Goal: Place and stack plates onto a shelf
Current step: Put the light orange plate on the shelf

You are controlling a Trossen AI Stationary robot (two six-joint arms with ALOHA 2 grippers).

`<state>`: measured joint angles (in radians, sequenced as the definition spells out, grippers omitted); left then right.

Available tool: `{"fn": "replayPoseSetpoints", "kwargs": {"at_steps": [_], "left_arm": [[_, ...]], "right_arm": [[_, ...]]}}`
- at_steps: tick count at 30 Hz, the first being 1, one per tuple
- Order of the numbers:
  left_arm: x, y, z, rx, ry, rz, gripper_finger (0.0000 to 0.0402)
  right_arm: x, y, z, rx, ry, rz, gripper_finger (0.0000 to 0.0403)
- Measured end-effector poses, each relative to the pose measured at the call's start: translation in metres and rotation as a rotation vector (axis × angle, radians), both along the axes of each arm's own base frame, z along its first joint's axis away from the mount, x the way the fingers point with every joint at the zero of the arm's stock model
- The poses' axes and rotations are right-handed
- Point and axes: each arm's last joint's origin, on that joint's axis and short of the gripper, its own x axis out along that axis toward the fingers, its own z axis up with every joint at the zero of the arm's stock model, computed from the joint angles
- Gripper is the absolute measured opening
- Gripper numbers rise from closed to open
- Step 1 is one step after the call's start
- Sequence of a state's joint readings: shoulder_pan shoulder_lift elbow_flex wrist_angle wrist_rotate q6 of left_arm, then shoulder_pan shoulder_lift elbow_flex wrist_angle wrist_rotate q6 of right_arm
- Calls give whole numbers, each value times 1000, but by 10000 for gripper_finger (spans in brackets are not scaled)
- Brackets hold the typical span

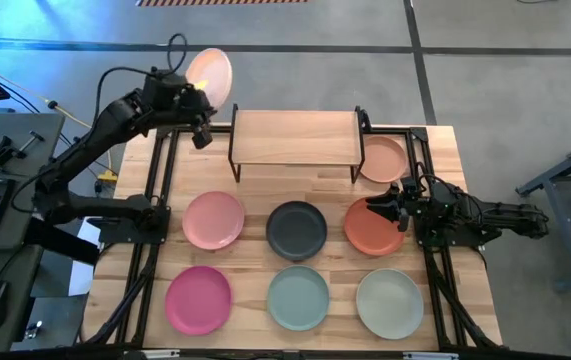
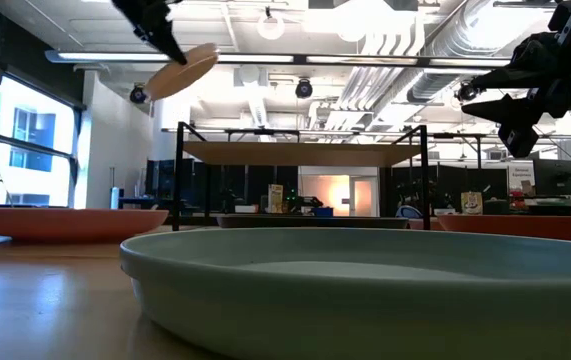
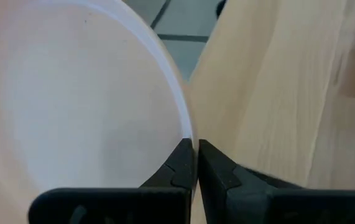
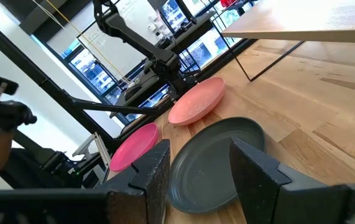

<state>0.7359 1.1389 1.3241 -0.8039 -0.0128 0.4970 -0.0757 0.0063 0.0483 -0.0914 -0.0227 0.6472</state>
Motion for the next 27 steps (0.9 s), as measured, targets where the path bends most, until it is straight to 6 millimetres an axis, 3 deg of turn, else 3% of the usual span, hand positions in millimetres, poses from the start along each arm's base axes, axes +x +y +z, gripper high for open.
{"fn": "replayPoseSetpoints", "kwargs": {"at_steps": [5, 11, 19, 27], "left_arm": [[24, 4, 9, 56, 46, -108, 0], [55, 4, 4, 59, 99, -209, 0], [92, -2, -23, -15, 194, -318, 0], [115, 2, -56, -130, 301, -322, 0]], "right_arm": [[0, 0, 0, 0, 0, 0, 147], [0, 0, 0, 0, 0, -1, 147], [0, 0, 0, 0, 0, 0, 147], [0, 0, 0, 0, 0, -1, 147]]}}
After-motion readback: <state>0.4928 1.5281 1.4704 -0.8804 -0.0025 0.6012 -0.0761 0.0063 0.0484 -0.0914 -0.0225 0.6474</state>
